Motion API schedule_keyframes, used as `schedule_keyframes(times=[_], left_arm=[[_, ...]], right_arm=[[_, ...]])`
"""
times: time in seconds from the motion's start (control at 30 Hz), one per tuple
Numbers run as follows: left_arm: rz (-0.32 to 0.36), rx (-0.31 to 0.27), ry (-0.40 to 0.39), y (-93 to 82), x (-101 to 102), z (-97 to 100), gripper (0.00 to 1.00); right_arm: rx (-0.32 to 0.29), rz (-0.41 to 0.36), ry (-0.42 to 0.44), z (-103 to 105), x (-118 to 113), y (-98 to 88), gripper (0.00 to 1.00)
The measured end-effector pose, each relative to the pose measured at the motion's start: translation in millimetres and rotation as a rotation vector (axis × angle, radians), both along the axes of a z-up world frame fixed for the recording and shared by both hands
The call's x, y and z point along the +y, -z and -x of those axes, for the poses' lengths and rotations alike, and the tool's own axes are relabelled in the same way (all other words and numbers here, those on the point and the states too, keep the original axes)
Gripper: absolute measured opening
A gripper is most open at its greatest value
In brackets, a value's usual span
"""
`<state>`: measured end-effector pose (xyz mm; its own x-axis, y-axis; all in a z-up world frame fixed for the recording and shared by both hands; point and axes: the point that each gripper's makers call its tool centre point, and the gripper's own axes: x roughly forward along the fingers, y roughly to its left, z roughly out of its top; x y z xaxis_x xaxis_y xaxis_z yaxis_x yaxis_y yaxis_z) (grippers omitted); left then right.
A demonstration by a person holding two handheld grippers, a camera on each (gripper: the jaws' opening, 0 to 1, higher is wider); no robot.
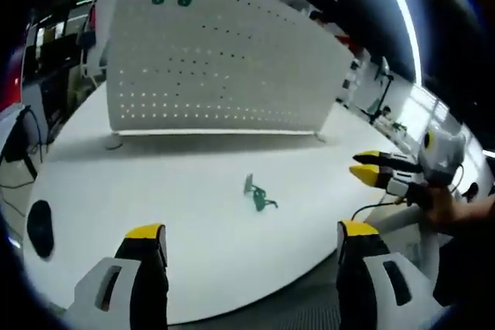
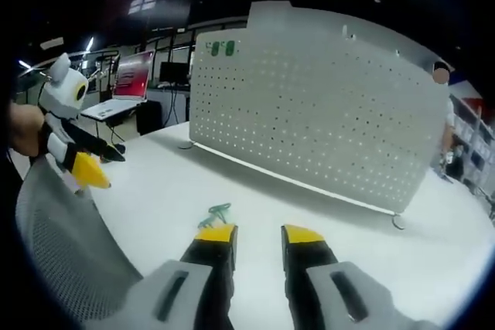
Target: Insert the hook assembly into the mounting plate slot until the hook locks in place.
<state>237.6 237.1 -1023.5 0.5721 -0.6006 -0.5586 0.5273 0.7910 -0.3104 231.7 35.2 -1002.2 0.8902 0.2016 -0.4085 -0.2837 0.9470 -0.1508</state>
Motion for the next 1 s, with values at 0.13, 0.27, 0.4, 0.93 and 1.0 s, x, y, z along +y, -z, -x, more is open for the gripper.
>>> schedule_keyframes(times=[0.13,0.27,0.4,0.93,1.0], left_arm=[[0.014,-0.004,-0.011,-1.9,0,1.2,0.9],[0.002,-0.014,0.011,-1.3,0,3.1,0.89],[0.023,-0.018,0.015,-3.3,-2,2.7,0.9],[0.043,-0.022,0.023,-4.1,-2,1.0,0.88],[0.053,-0.018,0.016,-4.4,-1,0.1,0.88]], right_arm=[[0.013,0.013,-0.024,1,5,3.2,0.18],[0.03,0.04,-0.059,4,13,8.0,0.18],[0.064,0.047,-0.101,5,21,15.1,0.18],[0.353,0.087,-0.277,-17,58,86.4,0.15],[0.371,0.109,-0.299,-23,59,94.5,0.15]])
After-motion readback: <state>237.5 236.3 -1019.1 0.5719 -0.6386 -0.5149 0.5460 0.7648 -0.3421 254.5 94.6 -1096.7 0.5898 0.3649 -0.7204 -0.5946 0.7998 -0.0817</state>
